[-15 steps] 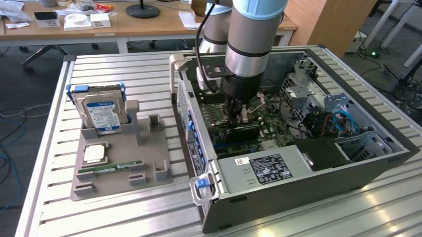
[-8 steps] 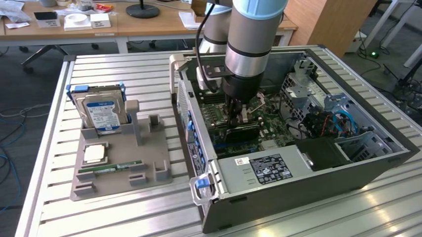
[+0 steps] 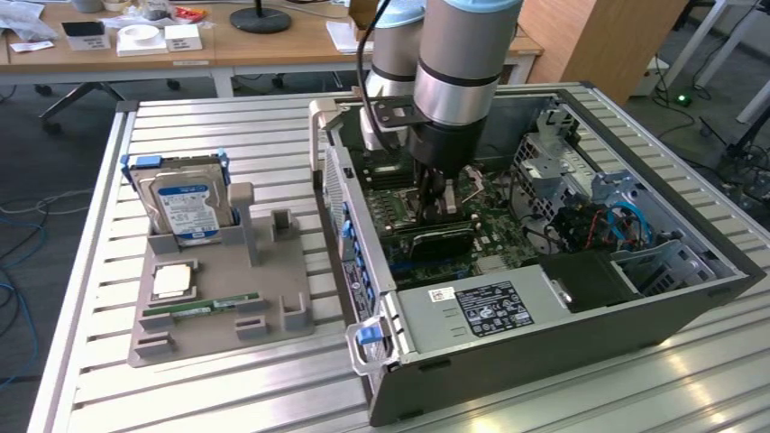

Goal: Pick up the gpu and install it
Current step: 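Press down on the gpu until it lock into place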

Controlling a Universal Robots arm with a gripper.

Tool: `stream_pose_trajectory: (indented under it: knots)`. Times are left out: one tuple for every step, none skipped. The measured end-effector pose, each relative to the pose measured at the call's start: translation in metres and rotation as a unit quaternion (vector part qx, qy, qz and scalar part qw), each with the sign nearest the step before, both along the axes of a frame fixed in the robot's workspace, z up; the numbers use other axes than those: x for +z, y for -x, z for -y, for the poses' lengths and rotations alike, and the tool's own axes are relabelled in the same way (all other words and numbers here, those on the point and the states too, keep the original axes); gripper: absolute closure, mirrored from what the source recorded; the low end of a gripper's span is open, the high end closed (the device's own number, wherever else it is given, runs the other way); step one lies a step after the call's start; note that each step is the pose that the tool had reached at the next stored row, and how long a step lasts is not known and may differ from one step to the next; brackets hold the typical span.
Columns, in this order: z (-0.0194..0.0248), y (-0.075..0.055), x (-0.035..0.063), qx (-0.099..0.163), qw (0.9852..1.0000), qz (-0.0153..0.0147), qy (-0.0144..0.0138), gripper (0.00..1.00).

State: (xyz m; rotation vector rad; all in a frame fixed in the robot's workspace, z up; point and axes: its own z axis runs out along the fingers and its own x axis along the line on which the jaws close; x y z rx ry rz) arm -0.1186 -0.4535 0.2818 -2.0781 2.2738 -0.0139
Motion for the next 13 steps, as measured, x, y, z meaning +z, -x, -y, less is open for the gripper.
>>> stream_pose_trajectory:
  knots:
    - [0.0, 0.0, 0.0018, 0.0, 1.0, 0.0, 0.0, 0.89]
    - [0.0, -0.001, 0.0037, 0.0, 1.0, 0.0, 0.0, 0.89]
    - [0.0, -0.001, 0.0057, 0.0, 1.0, 0.0, 0.0, 0.89]
    - [0.0, -0.002, 0.0073, 0.0, 1.0, 0.0, 0.0, 0.89]
    - [0.0, -0.003, 0.0086, 0.0, 1.0, 0.0, 0.0, 0.89]
    - [0.0, -0.004, 0.0098, 0.0, 1.0, 0.0, 0.0, 0.89]
    - [0.0, -0.005, 0.0109, 0.0, 1.0, 0.0, 0.0, 0.89]
    - [0.0, -0.006, 0.0119, 0.0, 1.0, -0.0001, 0.0, 0.89]
    - [0.0, -0.007, 0.013, 0.0, 1.0, -0.0001, 0.0, 0.89]
    - [0.0, -0.007, 0.0142, 0.0, 1.0, -0.0001, 0.0, 0.89]
    - [0.0, -0.008, 0.0155, 0.0, 1.0, -0.0001, 0.0, 0.89]
    - [0.0, -0.008, 0.0169, 0.0, 1.0, -0.0001, 0.0, 0.89]
    - [0.0, -0.009, 0.0184, 0.0, 1.0, -0.0001, 0.0, 0.89]
